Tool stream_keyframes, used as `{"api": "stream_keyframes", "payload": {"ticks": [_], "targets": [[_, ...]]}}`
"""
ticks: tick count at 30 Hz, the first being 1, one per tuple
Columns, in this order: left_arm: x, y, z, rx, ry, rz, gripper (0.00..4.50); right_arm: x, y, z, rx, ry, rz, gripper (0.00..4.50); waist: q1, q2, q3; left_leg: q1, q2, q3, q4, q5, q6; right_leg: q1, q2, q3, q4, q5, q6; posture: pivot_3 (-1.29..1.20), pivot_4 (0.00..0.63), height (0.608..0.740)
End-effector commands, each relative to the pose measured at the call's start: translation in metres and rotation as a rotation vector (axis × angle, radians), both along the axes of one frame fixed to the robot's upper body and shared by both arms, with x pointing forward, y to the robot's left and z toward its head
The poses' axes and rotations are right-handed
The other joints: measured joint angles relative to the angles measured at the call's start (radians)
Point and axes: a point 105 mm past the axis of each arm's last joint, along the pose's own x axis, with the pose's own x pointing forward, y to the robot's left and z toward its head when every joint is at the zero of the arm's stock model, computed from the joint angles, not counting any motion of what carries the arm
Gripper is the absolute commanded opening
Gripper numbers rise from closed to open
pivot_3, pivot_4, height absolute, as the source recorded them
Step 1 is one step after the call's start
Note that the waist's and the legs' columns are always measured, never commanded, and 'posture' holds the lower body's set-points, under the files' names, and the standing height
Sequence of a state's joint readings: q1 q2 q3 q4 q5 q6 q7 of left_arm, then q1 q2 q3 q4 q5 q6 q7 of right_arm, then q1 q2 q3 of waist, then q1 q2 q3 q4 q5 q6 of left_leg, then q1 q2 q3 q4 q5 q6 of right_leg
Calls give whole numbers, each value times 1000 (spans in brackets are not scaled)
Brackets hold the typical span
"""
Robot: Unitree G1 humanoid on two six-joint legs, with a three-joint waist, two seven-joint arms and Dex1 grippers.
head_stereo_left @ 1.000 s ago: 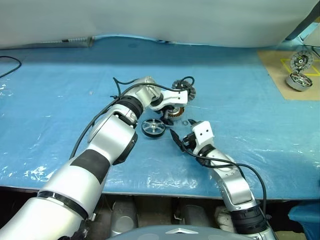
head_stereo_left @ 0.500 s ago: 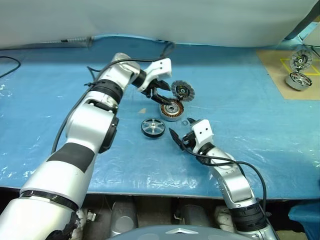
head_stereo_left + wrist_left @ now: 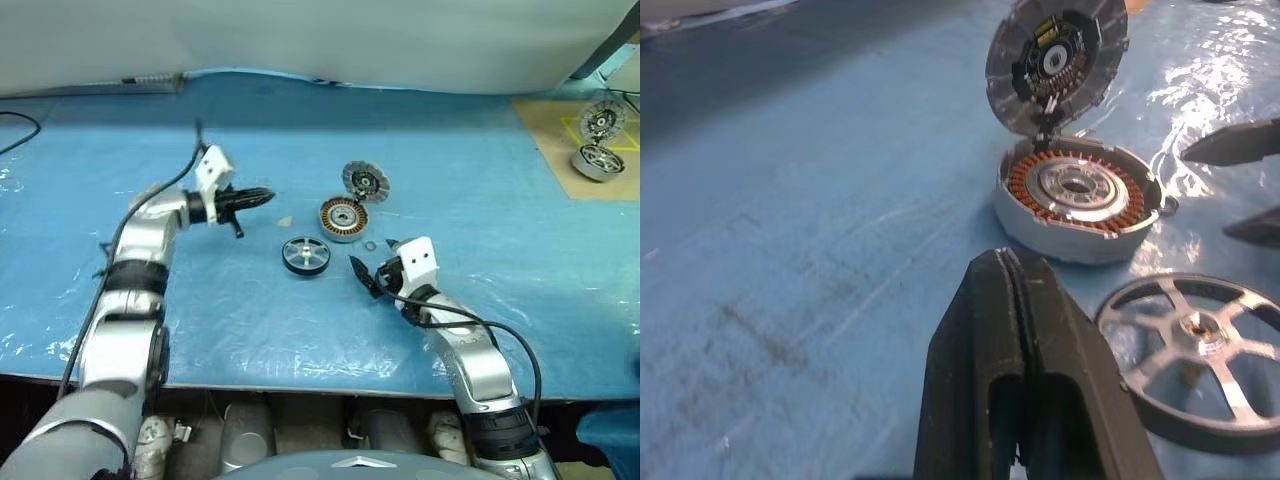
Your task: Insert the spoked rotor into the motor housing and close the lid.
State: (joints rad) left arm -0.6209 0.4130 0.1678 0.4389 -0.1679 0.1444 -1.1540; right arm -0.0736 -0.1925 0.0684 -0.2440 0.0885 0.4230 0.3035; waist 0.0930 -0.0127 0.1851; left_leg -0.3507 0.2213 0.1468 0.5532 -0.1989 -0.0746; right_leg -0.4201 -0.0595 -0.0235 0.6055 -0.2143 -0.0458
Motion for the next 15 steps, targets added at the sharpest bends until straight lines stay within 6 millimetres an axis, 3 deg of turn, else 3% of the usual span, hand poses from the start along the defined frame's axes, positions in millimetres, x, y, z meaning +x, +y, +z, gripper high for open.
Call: {"api": "stream_keyframes", "payload": {"ticks": [1, 7, 15], "targets": [[-18, 1, 15, -85, -105, 48, 15, 4, -4, 9, 35, -15, -32, 4500, 1, 0, 0, 0, 0, 0, 0, 0, 0, 0, 0, 0, 0, 0, 0, 0, 150, 740], [-56, -3, -34, -145, -48, 138, 15, 13, 0, 1, 27, 26, -57, 4500, -14, 1, 0, 0, 1, 2, 1, 0, 0, -1, 0, 1, 0, -1, 0, 0, 150, 740], [-77, -15, -61, -183, 18, 183, 15, 20, 3, 1, 23, 28, -60, 4500, -24, 1, 0, 0, 1, 2, 1, 0, 0, -2, 1, 1, 0, -1, 0, 0, 150, 740]]}}
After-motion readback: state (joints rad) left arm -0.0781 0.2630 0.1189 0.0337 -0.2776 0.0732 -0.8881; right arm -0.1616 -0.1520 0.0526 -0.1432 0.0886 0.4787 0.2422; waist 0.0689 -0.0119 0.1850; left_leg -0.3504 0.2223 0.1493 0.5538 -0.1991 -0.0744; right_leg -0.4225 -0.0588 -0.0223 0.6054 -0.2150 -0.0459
